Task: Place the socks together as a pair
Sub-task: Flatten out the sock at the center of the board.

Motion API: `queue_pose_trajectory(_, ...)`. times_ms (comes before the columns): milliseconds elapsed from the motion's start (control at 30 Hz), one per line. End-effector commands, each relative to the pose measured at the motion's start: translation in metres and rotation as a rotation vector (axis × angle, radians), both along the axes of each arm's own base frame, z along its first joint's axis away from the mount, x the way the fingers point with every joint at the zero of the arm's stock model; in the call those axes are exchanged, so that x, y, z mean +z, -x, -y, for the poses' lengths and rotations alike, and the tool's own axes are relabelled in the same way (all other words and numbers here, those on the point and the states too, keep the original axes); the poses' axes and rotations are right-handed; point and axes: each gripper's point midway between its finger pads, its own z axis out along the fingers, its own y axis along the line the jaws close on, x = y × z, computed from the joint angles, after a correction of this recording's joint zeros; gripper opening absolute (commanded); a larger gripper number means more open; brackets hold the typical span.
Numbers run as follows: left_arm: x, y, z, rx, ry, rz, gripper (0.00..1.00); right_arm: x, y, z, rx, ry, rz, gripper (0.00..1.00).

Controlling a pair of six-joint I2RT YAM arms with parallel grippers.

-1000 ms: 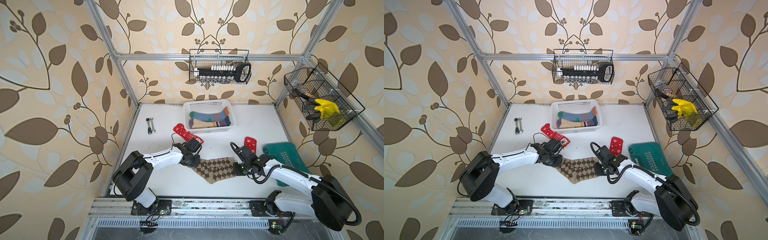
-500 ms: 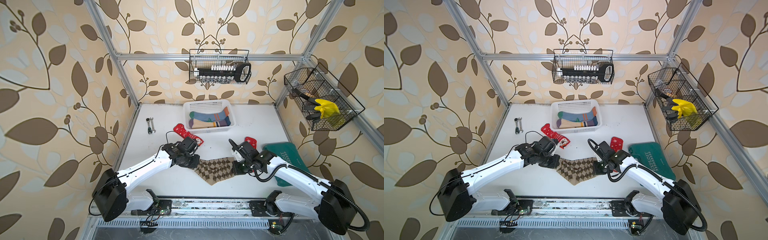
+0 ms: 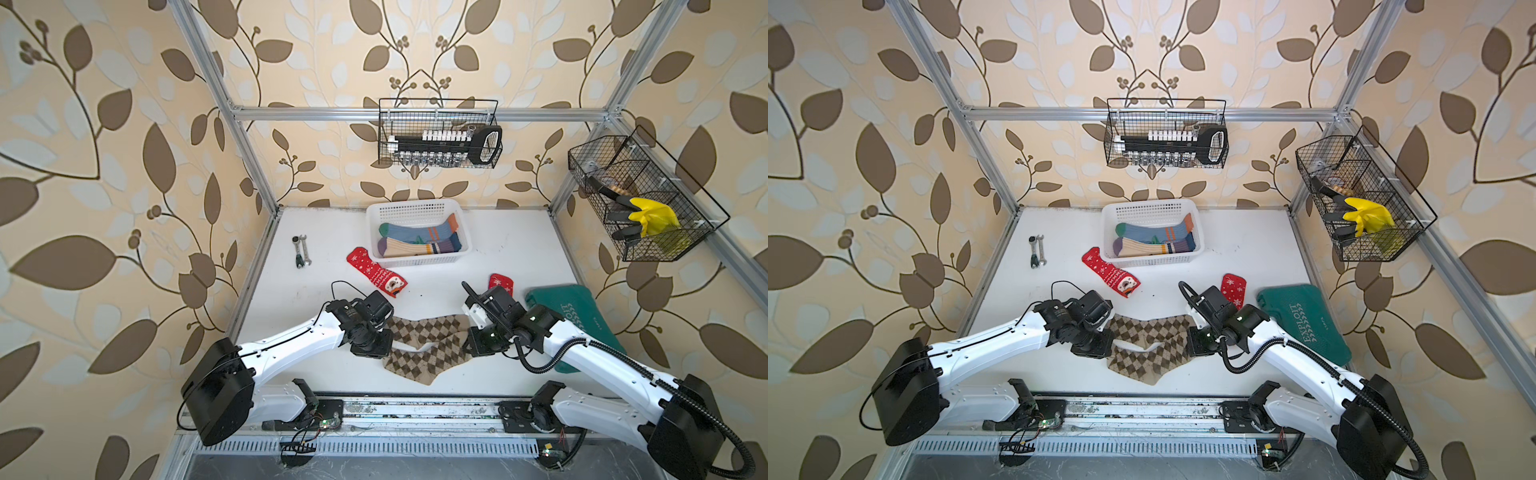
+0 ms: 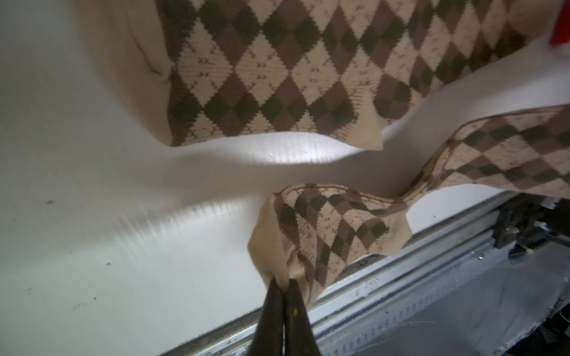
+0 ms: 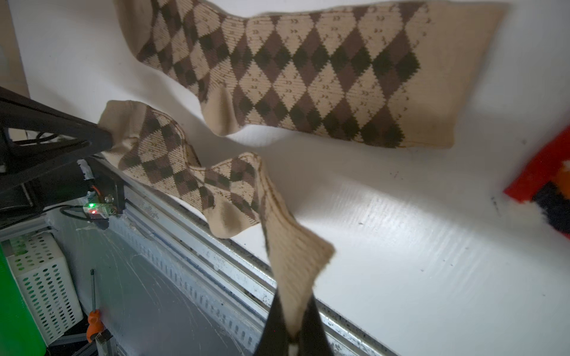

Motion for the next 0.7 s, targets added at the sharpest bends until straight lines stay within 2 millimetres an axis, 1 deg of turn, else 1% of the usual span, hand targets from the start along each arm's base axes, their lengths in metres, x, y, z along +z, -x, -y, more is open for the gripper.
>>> queue_pose_trajectory(0,-0.011,-0.018,-0.005,0.032,-0.062,0.076,0.00,-0.014,-0.007,0.008,-0.090,-0.006,0.028,0.00)
queue_pose_trajectory(200,-0.017,-0.033,-0.016,0.039,-0.148,0.125,0.00,-0.030,-0.008,0.018,-0.162,-0.010,0.045,0.00)
queue_pose_trajectory(333,-0.023,-0.036,-0.023,0.045,-0.185,0.132,0.00,-0.046,-0.006,0.016,-0.151,0.001,0.008,0.00)
queue_pose_trajectory(433,-0.027,-0.036,-0.025,0.046,-0.196,0.132,0.00,-0.057,-0.005,0.010,-0.138,-0.011,-0.027,0.00)
queue_pose_trajectory(467,-0.028,-0.037,-0.025,0.048,-0.200,0.130,0.02,-0.060,-0.006,0.010,-0.138,-0.009,-0.028,0.00)
queue_pose_trajectory(567,-0.027,-0.038,-0.027,0.052,-0.207,0.141,0.30,-0.065,-0.010,0.014,-0.146,0.024,-0.010,0.08)
queue_pose_trajectory(600,-0.024,-0.040,-0.028,0.056,-0.210,0.153,0.37,-0.064,-0.013,0.018,-0.150,0.043,0.004,0.10)
queue_pose_trajectory(667,-0.017,-0.044,-0.029,0.064,-0.215,0.180,0.43,-0.060,-0.019,0.024,-0.164,0.071,0.031,0.15)
